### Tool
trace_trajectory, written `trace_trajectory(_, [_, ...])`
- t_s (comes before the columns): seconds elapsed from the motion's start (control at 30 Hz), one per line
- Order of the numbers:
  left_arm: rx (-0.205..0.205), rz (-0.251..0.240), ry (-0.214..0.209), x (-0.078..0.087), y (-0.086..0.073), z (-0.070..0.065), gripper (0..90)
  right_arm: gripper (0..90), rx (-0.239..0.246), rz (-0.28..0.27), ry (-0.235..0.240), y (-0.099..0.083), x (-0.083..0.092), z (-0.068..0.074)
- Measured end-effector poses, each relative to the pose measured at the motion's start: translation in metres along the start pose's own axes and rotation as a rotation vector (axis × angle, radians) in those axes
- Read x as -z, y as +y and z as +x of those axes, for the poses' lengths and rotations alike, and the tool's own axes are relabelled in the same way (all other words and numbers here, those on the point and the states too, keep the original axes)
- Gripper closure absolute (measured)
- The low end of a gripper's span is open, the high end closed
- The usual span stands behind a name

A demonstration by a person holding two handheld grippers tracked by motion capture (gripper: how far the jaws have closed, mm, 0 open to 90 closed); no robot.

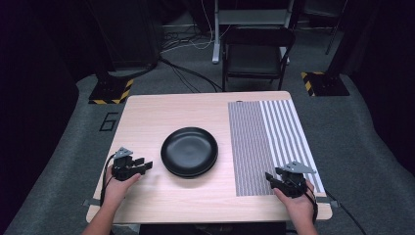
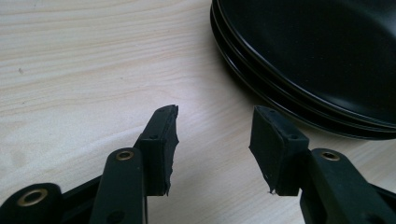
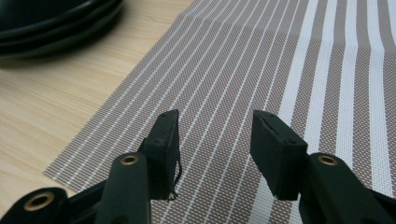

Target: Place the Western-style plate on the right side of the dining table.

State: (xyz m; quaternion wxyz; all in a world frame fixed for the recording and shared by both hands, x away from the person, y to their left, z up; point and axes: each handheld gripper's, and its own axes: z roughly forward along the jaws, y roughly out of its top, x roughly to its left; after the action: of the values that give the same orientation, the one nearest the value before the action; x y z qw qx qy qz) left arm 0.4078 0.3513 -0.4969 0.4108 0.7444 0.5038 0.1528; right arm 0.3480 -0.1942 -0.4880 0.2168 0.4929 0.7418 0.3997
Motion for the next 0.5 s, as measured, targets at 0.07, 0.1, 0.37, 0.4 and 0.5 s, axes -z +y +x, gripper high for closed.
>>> trace_trajectory(0.07, [-0.002,0.001,-0.002,0.002,0.002,-0.001,51.1,52.2,0.002,-0.007,0.000,0.001,0.002,0.001])
trace_trajectory(0.1, [-0.003,-0.009,-0.003,0.003,0.004,-0.002,51.9,51.7,0.016,-0.010,-0.001,0.004,0.004,0.003])
trace_trajectory(0.37, [0.017,-0.005,-0.018,0.010,0.013,-0.010,54.0,51.9,0.041,0.000,0.004,0.013,0.004,0.010])
trace_trajectory(0.4, [0.024,-0.006,-0.025,0.011,0.015,-0.010,54.2,51.9,0.044,-0.001,0.007,0.014,0.003,0.010])
trace_trajectory(0.5, [0.032,-0.005,-0.033,0.010,0.019,-0.011,54.8,52.1,0.043,-0.005,0.008,0.019,0.002,0.012])
